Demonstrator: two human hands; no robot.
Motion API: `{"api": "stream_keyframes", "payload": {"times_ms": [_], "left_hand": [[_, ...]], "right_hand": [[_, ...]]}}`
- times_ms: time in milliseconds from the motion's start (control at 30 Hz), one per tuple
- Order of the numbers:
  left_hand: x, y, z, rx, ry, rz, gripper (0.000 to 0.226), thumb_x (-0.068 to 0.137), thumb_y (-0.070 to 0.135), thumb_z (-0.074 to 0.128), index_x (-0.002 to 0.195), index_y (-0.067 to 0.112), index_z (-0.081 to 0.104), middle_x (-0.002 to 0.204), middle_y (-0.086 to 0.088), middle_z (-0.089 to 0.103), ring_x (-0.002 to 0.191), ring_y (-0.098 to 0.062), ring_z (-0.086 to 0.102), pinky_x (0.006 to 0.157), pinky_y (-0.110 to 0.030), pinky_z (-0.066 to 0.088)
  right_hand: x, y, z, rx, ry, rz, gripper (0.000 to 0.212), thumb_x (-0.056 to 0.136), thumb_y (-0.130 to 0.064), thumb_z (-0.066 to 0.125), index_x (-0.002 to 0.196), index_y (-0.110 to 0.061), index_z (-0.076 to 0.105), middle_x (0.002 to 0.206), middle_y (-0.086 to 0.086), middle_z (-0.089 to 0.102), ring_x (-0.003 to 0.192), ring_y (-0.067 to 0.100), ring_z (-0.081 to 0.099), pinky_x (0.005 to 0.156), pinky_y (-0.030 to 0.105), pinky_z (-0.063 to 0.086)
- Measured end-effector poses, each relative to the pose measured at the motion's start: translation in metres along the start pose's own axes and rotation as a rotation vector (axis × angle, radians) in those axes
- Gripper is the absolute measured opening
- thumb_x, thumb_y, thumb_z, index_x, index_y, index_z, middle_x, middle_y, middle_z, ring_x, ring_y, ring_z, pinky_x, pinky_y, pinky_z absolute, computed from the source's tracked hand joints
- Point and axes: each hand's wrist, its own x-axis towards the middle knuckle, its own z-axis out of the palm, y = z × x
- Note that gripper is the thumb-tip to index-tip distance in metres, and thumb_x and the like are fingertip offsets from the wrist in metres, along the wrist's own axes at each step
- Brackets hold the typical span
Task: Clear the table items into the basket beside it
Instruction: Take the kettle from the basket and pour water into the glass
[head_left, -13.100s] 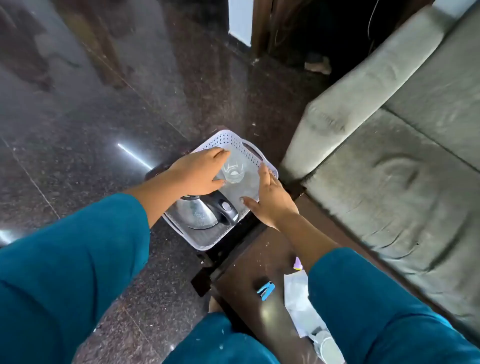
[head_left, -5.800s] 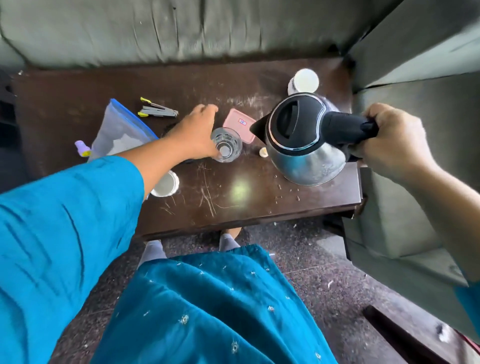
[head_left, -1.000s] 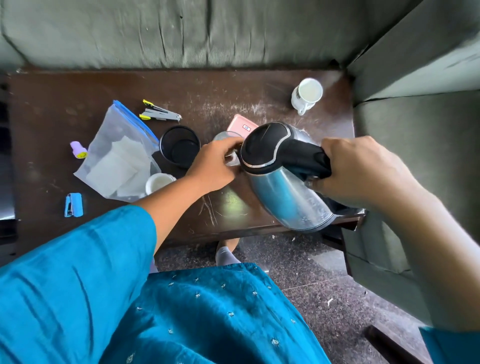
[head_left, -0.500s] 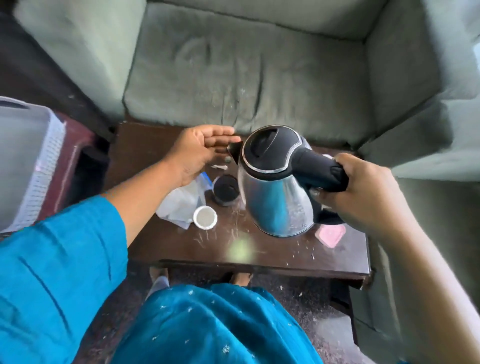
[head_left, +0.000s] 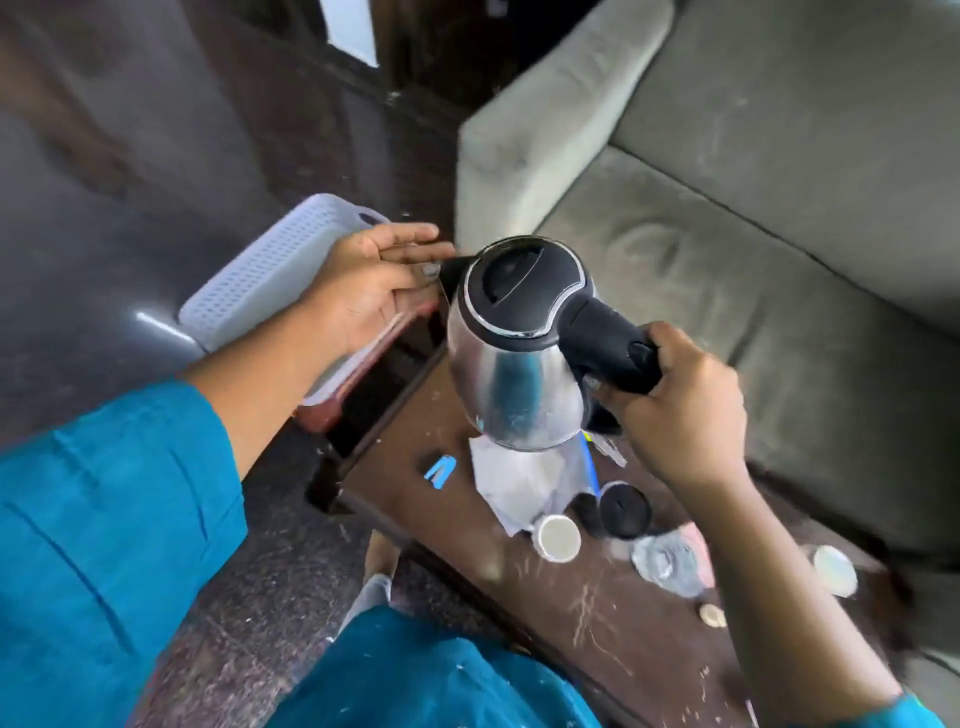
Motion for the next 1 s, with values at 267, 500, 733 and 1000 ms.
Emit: {"api": "stream_keyframes", "payload": {"times_ms": [267, 500, 733, 1000], "left_hand": [[0.029, 0.036, -0.143, -0.044, 0.299, 0.013, 0.016, 0.089, -0.005, 0.047, 0.09, 0.002, 0.062, 0.068, 0.006, 0.074, 0.068, -0.005, 0.068, 0.067, -0.015, 0.054], [0.039, 0.026, -0.219, -0.001, 0.328, -0.155, 0.024, 0.098, 0.032, 0.039, 0.117, 0.025, 0.052, 0.082, 0.008, 0.058, 0.066, -0.005, 0.055, 0.058, -0.021, 0.045], [0.059, 0.001, -0.254, -0.089, 0.306, -0.243, 0.038, 0.1, 0.034, 0.031, 0.075, 0.026, 0.058, 0.049, 0.008, 0.052, 0.042, -0.007, 0.046, 0.051, -0.023, 0.032], [0.077, -0.029, -0.266, -0.125, 0.402, -0.292, 0.025, 0.098, 0.026, 0.038, 0.089, 0.027, 0.061, 0.071, 0.008, 0.062, 0.062, -0.008, 0.054, 0.052, -0.021, 0.039]], "right_hand": [[0.055, -0.106, 0.126, 0.15, -0.082, -0.04, 0.029, 0.068, -0.032, 0.072, 0.091, -0.028, 0.054, 0.081, 0.004, 0.069, 0.08, 0.035, 0.062, 0.062, 0.029, 0.038], [0.073, -0.153, 0.211, 0.206, -0.163, -0.057, 0.03, 0.07, -0.029, 0.071, 0.096, -0.028, 0.056, 0.084, -0.001, 0.07, 0.082, 0.029, 0.062, 0.062, 0.025, 0.034], [0.079, -0.152, 0.283, 0.202, -0.292, 0.027, 0.032, 0.073, -0.026, 0.071, 0.101, -0.027, 0.056, 0.088, 0.0, 0.066, 0.082, 0.026, 0.06, 0.063, 0.025, 0.033], [0.08, -0.13, 0.322, 0.172, -0.396, -0.002, 0.037, 0.075, -0.023, 0.07, 0.108, -0.019, 0.053, 0.097, 0.005, 0.063, 0.09, 0.027, 0.056, 0.068, 0.029, 0.04]]}}
